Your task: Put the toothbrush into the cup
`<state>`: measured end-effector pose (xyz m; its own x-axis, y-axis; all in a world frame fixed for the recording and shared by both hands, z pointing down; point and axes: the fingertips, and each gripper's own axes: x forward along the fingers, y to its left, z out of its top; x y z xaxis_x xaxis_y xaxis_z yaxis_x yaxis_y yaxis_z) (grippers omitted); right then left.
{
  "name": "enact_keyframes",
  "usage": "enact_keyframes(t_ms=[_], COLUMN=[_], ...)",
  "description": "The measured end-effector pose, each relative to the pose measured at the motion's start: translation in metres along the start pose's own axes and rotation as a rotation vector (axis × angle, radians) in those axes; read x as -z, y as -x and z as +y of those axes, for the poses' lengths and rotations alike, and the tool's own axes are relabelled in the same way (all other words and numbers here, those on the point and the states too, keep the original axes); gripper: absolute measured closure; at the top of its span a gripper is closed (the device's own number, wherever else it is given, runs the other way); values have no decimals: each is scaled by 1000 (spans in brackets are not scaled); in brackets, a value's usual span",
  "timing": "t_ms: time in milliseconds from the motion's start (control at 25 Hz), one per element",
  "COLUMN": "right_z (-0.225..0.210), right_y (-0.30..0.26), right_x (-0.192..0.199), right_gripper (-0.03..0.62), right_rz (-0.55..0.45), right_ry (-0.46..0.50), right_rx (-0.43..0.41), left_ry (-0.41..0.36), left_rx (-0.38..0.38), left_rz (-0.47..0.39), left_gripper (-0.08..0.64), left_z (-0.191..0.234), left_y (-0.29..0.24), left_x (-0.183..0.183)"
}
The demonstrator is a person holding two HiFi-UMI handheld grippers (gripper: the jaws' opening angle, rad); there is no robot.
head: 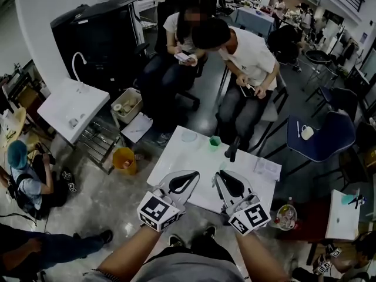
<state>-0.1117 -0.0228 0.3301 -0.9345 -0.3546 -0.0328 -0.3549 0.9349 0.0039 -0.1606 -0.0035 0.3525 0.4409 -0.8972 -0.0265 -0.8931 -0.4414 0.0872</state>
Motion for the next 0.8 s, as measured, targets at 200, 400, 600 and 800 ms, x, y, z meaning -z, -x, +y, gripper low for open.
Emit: enact_keyframes(t_ms=[200, 400, 600, 800], right_z=[-12, -31, -56, -81], right_y=[-14, -28, -44, -53], right_x=[4, 11, 14, 15], right_gripper=[551, 551, 551, 551], right_rz=[-7, -8, -10, -14], right_ry=[-4, -14, -23, -24], right_rx=[24, 36, 53, 76], left_ry=[-6, -11, -38, -58], left_rx=[24, 45, 72, 82], left_rz=[3, 5, 0, -3], left_gripper=[554, 554, 554, 554], left_z=[14, 31, 47, 62], left_y=[-13, -35, -64, -92], left_x=[2, 4, 1, 2])
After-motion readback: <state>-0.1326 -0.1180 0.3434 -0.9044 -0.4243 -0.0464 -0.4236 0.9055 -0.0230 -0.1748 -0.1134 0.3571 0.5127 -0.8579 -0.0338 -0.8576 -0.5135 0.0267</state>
